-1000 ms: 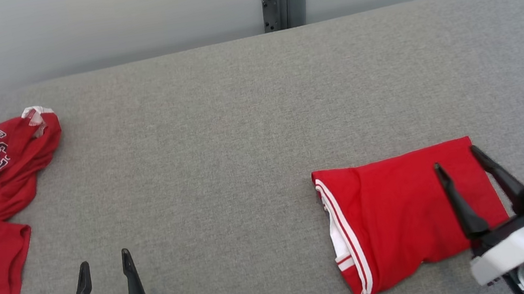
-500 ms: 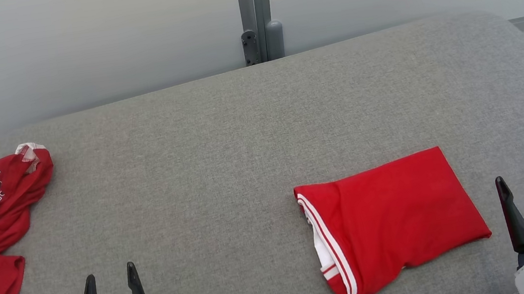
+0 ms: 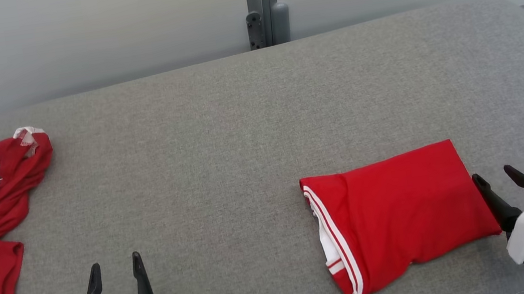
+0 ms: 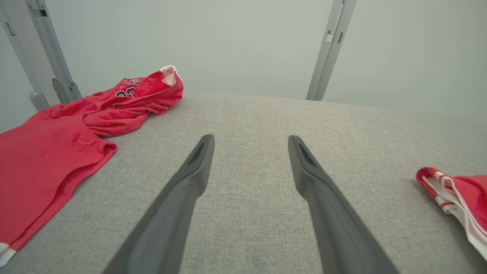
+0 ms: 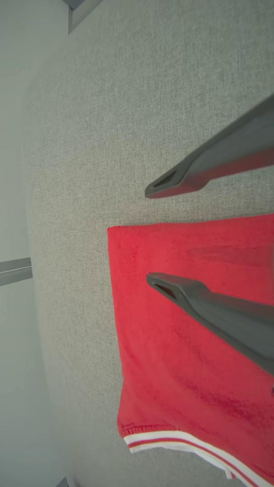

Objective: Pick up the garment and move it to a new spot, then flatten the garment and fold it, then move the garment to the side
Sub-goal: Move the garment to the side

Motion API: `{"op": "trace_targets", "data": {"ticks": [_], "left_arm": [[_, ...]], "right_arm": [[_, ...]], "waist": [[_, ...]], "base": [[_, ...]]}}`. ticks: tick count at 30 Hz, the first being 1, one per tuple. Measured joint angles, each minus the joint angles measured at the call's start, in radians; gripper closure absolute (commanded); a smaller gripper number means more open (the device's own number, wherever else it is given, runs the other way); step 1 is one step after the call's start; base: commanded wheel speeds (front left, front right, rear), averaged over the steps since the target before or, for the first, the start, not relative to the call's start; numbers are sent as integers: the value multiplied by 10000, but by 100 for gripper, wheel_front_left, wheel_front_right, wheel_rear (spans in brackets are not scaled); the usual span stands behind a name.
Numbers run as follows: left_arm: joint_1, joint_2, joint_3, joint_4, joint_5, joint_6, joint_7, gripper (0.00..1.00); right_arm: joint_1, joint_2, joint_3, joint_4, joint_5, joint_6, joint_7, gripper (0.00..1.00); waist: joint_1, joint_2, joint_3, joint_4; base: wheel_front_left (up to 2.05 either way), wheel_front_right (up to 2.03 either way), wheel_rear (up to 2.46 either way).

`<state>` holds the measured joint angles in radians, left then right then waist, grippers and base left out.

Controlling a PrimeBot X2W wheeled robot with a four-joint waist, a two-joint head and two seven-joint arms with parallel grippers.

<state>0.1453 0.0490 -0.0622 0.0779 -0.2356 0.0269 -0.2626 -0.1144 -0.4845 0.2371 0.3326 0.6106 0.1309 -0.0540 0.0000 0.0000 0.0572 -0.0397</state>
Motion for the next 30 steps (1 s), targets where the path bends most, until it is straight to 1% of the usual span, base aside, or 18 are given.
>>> {"op": "trace_targets", "data": {"ticks": [4, 7, 12, 14, 17, 20, 22, 26, 30], "left_arm": [[-237, 0, -174, 23, 21, 10, 2, 0], [-325, 2, -251, 46, 23, 40, 2, 0], [-510, 0, -226, 63, 44, 36, 2, 0], [-621, 2, -226, 27, 94, 25, 0, 0], [-802, 0, -224, -117, 144, 38, 0, 0], [-1094, 4, -217, -209, 403, -48, 2, 0], [-1425, 0, -284, -267, 608, -184, 2, 0], [-2244, -2, -479, -267, 1064, -451, 0, 0], [-2788, -2, -688, -276, 1294, -625, 0, 0]], "right_arm": [[-806, -347, 696, 888, 608, 4, 1011, 0], [-1213, -405, 1231, 1475, 1124, 4, 1513, 0], [-1685, -437, 1762, 2080, 1929, 4, 1657, 0], [-1878, -516, 2025, 1996, 2242, 2, 1517, 100], [-2272, -775, 2259, 1708, 2738, 8, 1145, 100], [-3136, -1553, 2234, 1674, 2748, 12, 600, 100], [-3818, -2092, 2075, 1827, 2688, 8, 364, 100], [-5025, -2849, 1595, 2767, 2556, 8, 12, 100], [-5913, -3356, 1072, 3950, 2543, 8, -121, 100]], "waist": [[0, 0, 381, 162], [0, 0, 646, 326], [0, 0, 1044, 564], [0, 0, 1220, 599], [0, 0, 1491, 574], [0, 0, 1830, 453], [0, 0, 2104, 352], [0, 0, 2822, 129], [0, 0, 3544, -31]], "base": [[0, 0, 0], [0, 0, 0], [0, 0, 0], [0, 0, 0], [0, 0, 0], [0, 0, 0], [0, 0, 0], [0, 0, 0], [0, 0, 0]]}}
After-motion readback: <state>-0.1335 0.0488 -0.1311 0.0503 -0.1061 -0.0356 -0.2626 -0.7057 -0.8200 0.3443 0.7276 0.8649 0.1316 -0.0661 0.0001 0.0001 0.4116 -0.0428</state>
